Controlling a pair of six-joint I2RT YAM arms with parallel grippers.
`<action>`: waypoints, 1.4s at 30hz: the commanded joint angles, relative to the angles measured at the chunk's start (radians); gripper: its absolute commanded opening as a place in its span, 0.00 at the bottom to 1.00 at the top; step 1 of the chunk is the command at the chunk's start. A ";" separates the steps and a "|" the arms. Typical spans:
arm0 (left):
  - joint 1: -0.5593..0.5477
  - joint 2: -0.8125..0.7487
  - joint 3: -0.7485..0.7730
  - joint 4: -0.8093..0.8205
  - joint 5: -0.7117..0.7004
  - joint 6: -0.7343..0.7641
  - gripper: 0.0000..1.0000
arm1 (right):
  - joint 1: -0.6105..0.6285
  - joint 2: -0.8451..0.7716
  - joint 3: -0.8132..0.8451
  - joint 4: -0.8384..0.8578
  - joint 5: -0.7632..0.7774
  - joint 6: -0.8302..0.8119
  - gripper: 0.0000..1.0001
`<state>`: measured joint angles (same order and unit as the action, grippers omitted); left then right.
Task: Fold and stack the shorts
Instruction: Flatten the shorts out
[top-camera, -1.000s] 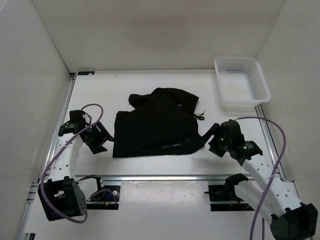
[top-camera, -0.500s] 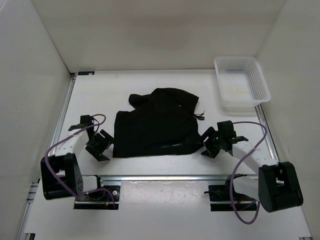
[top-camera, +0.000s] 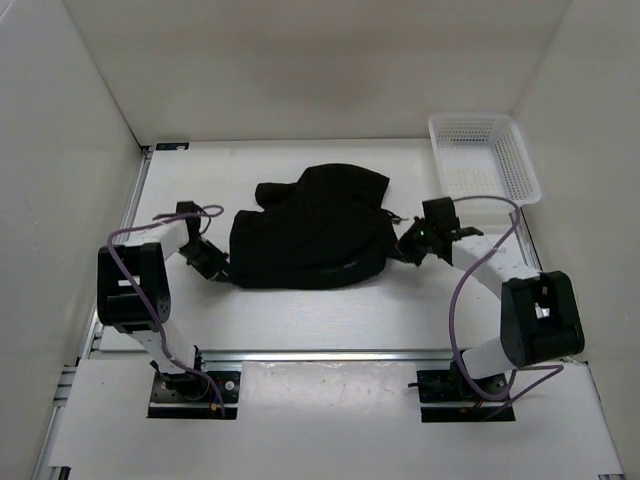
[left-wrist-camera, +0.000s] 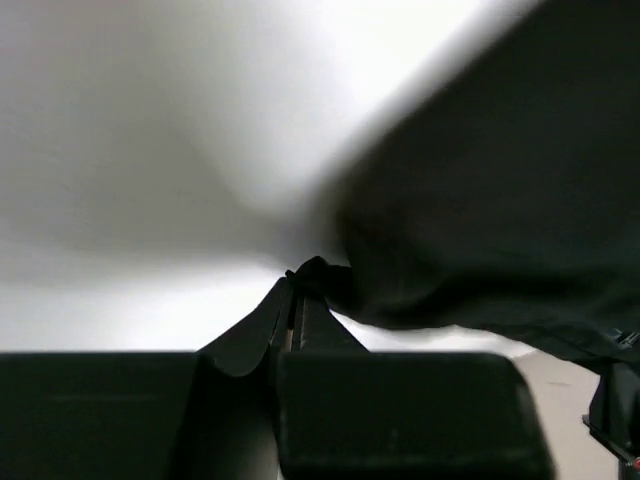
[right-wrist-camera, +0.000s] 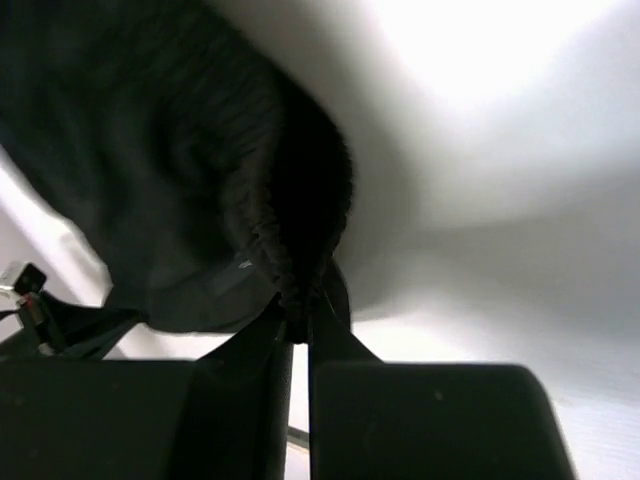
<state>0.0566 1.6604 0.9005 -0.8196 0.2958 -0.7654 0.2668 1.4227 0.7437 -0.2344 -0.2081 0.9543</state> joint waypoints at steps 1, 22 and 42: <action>-0.004 -0.013 0.261 -0.005 0.006 0.038 0.10 | -0.029 0.042 0.222 -0.038 0.027 -0.066 0.00; 0.025 -0.428 0.198 -0.240 -0.014 0.118 0.10 | 0.272 -0.429 0.058 -0.276 0.292 -0.200 0.00; -0.230 0.283 1.083 -0.360 -0.220 0.290 0.75 | 0.010 0.063 0.553 -0.433 0.320 -0.430 0.52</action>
<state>-0.1436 1.8709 1.8740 -1.0927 0.1558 -0.5125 0.3416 1.3678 1.1934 -0.7055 0.2047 0.5915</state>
